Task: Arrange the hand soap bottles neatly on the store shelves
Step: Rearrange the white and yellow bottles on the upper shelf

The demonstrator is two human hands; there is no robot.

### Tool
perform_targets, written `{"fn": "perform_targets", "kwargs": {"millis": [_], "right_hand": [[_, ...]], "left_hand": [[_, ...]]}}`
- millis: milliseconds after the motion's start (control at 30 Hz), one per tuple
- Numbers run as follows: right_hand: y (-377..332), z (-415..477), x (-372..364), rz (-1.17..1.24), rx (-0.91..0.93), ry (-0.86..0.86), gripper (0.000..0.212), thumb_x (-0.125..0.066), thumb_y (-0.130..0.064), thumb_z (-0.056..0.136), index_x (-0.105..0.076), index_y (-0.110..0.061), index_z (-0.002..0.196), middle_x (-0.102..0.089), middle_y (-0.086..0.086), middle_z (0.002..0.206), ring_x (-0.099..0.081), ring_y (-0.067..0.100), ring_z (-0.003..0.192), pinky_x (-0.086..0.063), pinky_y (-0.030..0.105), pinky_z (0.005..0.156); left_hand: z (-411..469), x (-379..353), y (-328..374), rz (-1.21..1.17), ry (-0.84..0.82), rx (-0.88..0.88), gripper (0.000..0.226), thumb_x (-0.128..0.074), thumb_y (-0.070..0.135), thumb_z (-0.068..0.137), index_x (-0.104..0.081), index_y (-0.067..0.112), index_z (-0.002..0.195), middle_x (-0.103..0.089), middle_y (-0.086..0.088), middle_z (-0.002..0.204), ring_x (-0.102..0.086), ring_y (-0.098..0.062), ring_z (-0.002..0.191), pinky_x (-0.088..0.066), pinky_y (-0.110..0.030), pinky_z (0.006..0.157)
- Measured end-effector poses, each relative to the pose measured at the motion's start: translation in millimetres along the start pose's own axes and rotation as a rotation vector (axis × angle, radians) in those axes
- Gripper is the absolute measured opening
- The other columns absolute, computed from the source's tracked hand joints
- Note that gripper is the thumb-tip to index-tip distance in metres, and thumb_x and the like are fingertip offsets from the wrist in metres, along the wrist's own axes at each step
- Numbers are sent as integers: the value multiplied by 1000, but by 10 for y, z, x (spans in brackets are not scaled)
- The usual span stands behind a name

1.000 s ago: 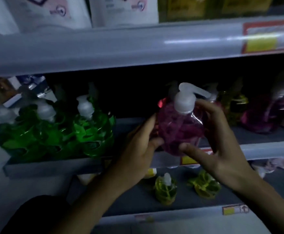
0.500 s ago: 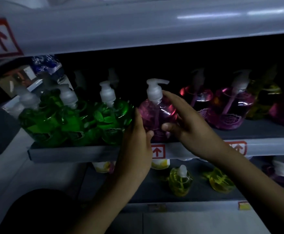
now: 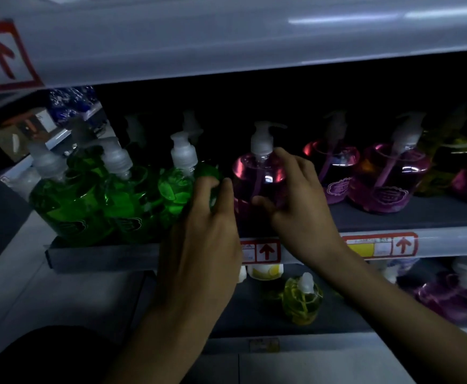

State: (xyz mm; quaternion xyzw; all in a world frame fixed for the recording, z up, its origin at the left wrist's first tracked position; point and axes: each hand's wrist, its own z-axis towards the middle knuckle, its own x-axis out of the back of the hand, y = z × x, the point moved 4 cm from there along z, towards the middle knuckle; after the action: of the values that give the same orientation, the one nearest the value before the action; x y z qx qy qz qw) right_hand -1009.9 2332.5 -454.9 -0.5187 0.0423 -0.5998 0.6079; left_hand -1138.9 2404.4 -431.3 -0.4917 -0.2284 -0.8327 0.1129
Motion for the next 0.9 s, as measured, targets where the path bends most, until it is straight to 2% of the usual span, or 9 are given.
{"fn": "perform_targets", "kwargs": {"millis": [133,200,400,533,600,667,733,800,900], "right_hand": [[22,146,-124,-10,-41,80,61,-68,-3,84,-38,-10,137,-33,11,139,-37,5,100,-27,-10,80],[27,239,-169,3,-70,96,46,-66,0,84,-43,-5,123,-36,13,130,-38,8,88,-34,-2,74],[32,378,-322,11,-110,25,33,-64,-6,90,-45,-2,117,-39,14,123,-50,25,94,-40,20,77],[6,360,-241,-44,-95,1,31,-64,-7,88,-49,-5,115,-41,6,108,-46,18,86,-36,7,66],[-23,321,-65,-82,-71,85,30,-63,-6,84,-53,-6,113,-41,3,102,-43,15,84,-34,4,65],[-61,255,179,-113,-11,232,25,-60,-3,82,-56,-5,107,-42,2,99,-39,10,80,-33,4,67],[-51,195,411,-141,26,353,22,-58,-1,81,-56,-4,102,-43,6,99,-33,4,78,-31,5,65],[25,145,580,-181,25,409,27,-57,0,79,-55,-3,105,-47,12,105,-31,1,81,-27,14,63],[244,109,687,-251,-60,346,37,-56,3,76,-51,-2,113,-48,16,117,-39,14,87,-29,24,71]], "left_hand": [[-17,-19,-58,187,-121,39,79,-59,20,90,-9,16,151,13,5,156,-59,-19,91,-55,-32,70],[-23,-31,-58,220,-130,43,82,-58,23,90,-3,17,151,20,7,154,-58,-17,86,-55,-31,67],[7,-39,-75,137,-75,49,74,-57,17,91,-13,18,151,12,10,154,-60,-17,83,-55,-32,65],[65,14,-60,-47,65,35,45,-59,11,89,-50,7,133,-33,-2,147,-64,-24,85,-57,-36,68],[106,27,-6,-134,131,-5,33,-56,11,91,-59,7,124,-47,-1,134,-59,-15,89,-48,-18,70],[176,3,96,-214,138,-23,31,-52,11,93,-59,11,124,-52,3,124,-53,-7,89,-35,-3,67],[266,-78,205,-321,102,-3,36,-49,10,95,-54,17,130,-52,6,123,-52,-7,92,-37,-4,67],[366,-181,314,-409,59,28,44,-47,8,96,-46,20,138,-50,5,130,-52,-10,107,-37,-6,78],[515,-373,456,-526,-35,41,57,-45,0,94,-33,23,145,-42,0,141,-51,-21,119,-45,-28,98]]}}
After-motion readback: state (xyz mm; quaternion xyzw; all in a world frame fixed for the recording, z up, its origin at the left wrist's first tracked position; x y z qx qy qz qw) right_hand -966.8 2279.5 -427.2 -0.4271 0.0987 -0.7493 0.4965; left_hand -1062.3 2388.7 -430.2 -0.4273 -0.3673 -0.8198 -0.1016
